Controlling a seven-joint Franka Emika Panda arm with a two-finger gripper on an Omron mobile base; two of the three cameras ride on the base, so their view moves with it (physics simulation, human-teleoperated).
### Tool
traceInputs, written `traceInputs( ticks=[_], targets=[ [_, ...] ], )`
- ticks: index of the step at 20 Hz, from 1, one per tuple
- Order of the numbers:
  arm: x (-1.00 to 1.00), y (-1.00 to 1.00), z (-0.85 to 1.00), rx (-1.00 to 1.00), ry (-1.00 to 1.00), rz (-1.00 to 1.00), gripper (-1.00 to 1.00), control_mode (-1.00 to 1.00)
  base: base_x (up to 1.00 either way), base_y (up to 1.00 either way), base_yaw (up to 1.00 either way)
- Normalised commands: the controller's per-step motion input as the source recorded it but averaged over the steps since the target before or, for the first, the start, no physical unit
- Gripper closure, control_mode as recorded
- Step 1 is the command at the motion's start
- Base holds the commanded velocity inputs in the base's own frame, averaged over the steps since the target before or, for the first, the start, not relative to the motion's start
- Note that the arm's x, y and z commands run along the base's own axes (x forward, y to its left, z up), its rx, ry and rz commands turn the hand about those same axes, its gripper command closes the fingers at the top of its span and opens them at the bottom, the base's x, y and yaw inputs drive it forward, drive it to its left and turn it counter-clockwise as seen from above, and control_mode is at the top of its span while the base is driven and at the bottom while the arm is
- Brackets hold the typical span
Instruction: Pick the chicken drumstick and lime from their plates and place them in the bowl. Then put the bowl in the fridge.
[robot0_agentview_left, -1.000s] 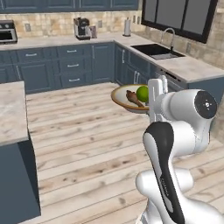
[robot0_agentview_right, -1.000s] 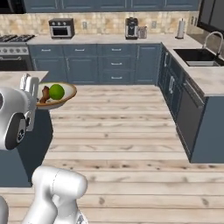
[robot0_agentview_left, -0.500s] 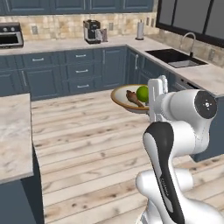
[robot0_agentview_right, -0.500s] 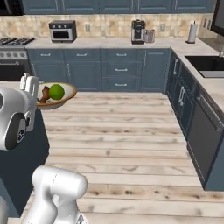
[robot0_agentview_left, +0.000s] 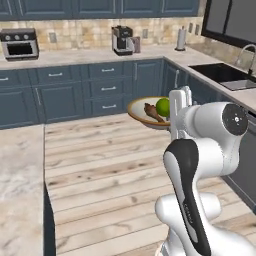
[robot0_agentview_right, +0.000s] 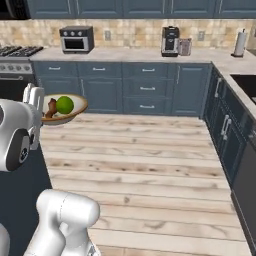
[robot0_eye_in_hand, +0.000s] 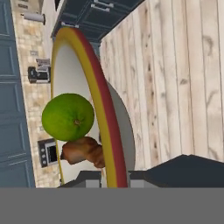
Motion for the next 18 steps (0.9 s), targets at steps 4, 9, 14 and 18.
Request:
traceInputs(
  ticks=[4, 9, 14, 18],
  targets=[
    [0.00, 0.00, 0.00, 0.00, 0.00, 0.00, 1.00, 1.00, 0.94, 0.00, 0.21],
    [0.00, 0.00, 0.00, 0.00, 0.00, 0.00, 1.00, 1.00, 0.94, 0.00, 0.21],
    [0.00, 0.00, 0.00, 0.00, 0.00, 0.00, 1.00, 1.00, 0.94, 0.00, 0.18],
    [0.00, 0.00, 0.00, 0.00, 0.00, 0.00, 1.00, 1.00, 0.94, 0.00, 0.20]
  ],
)
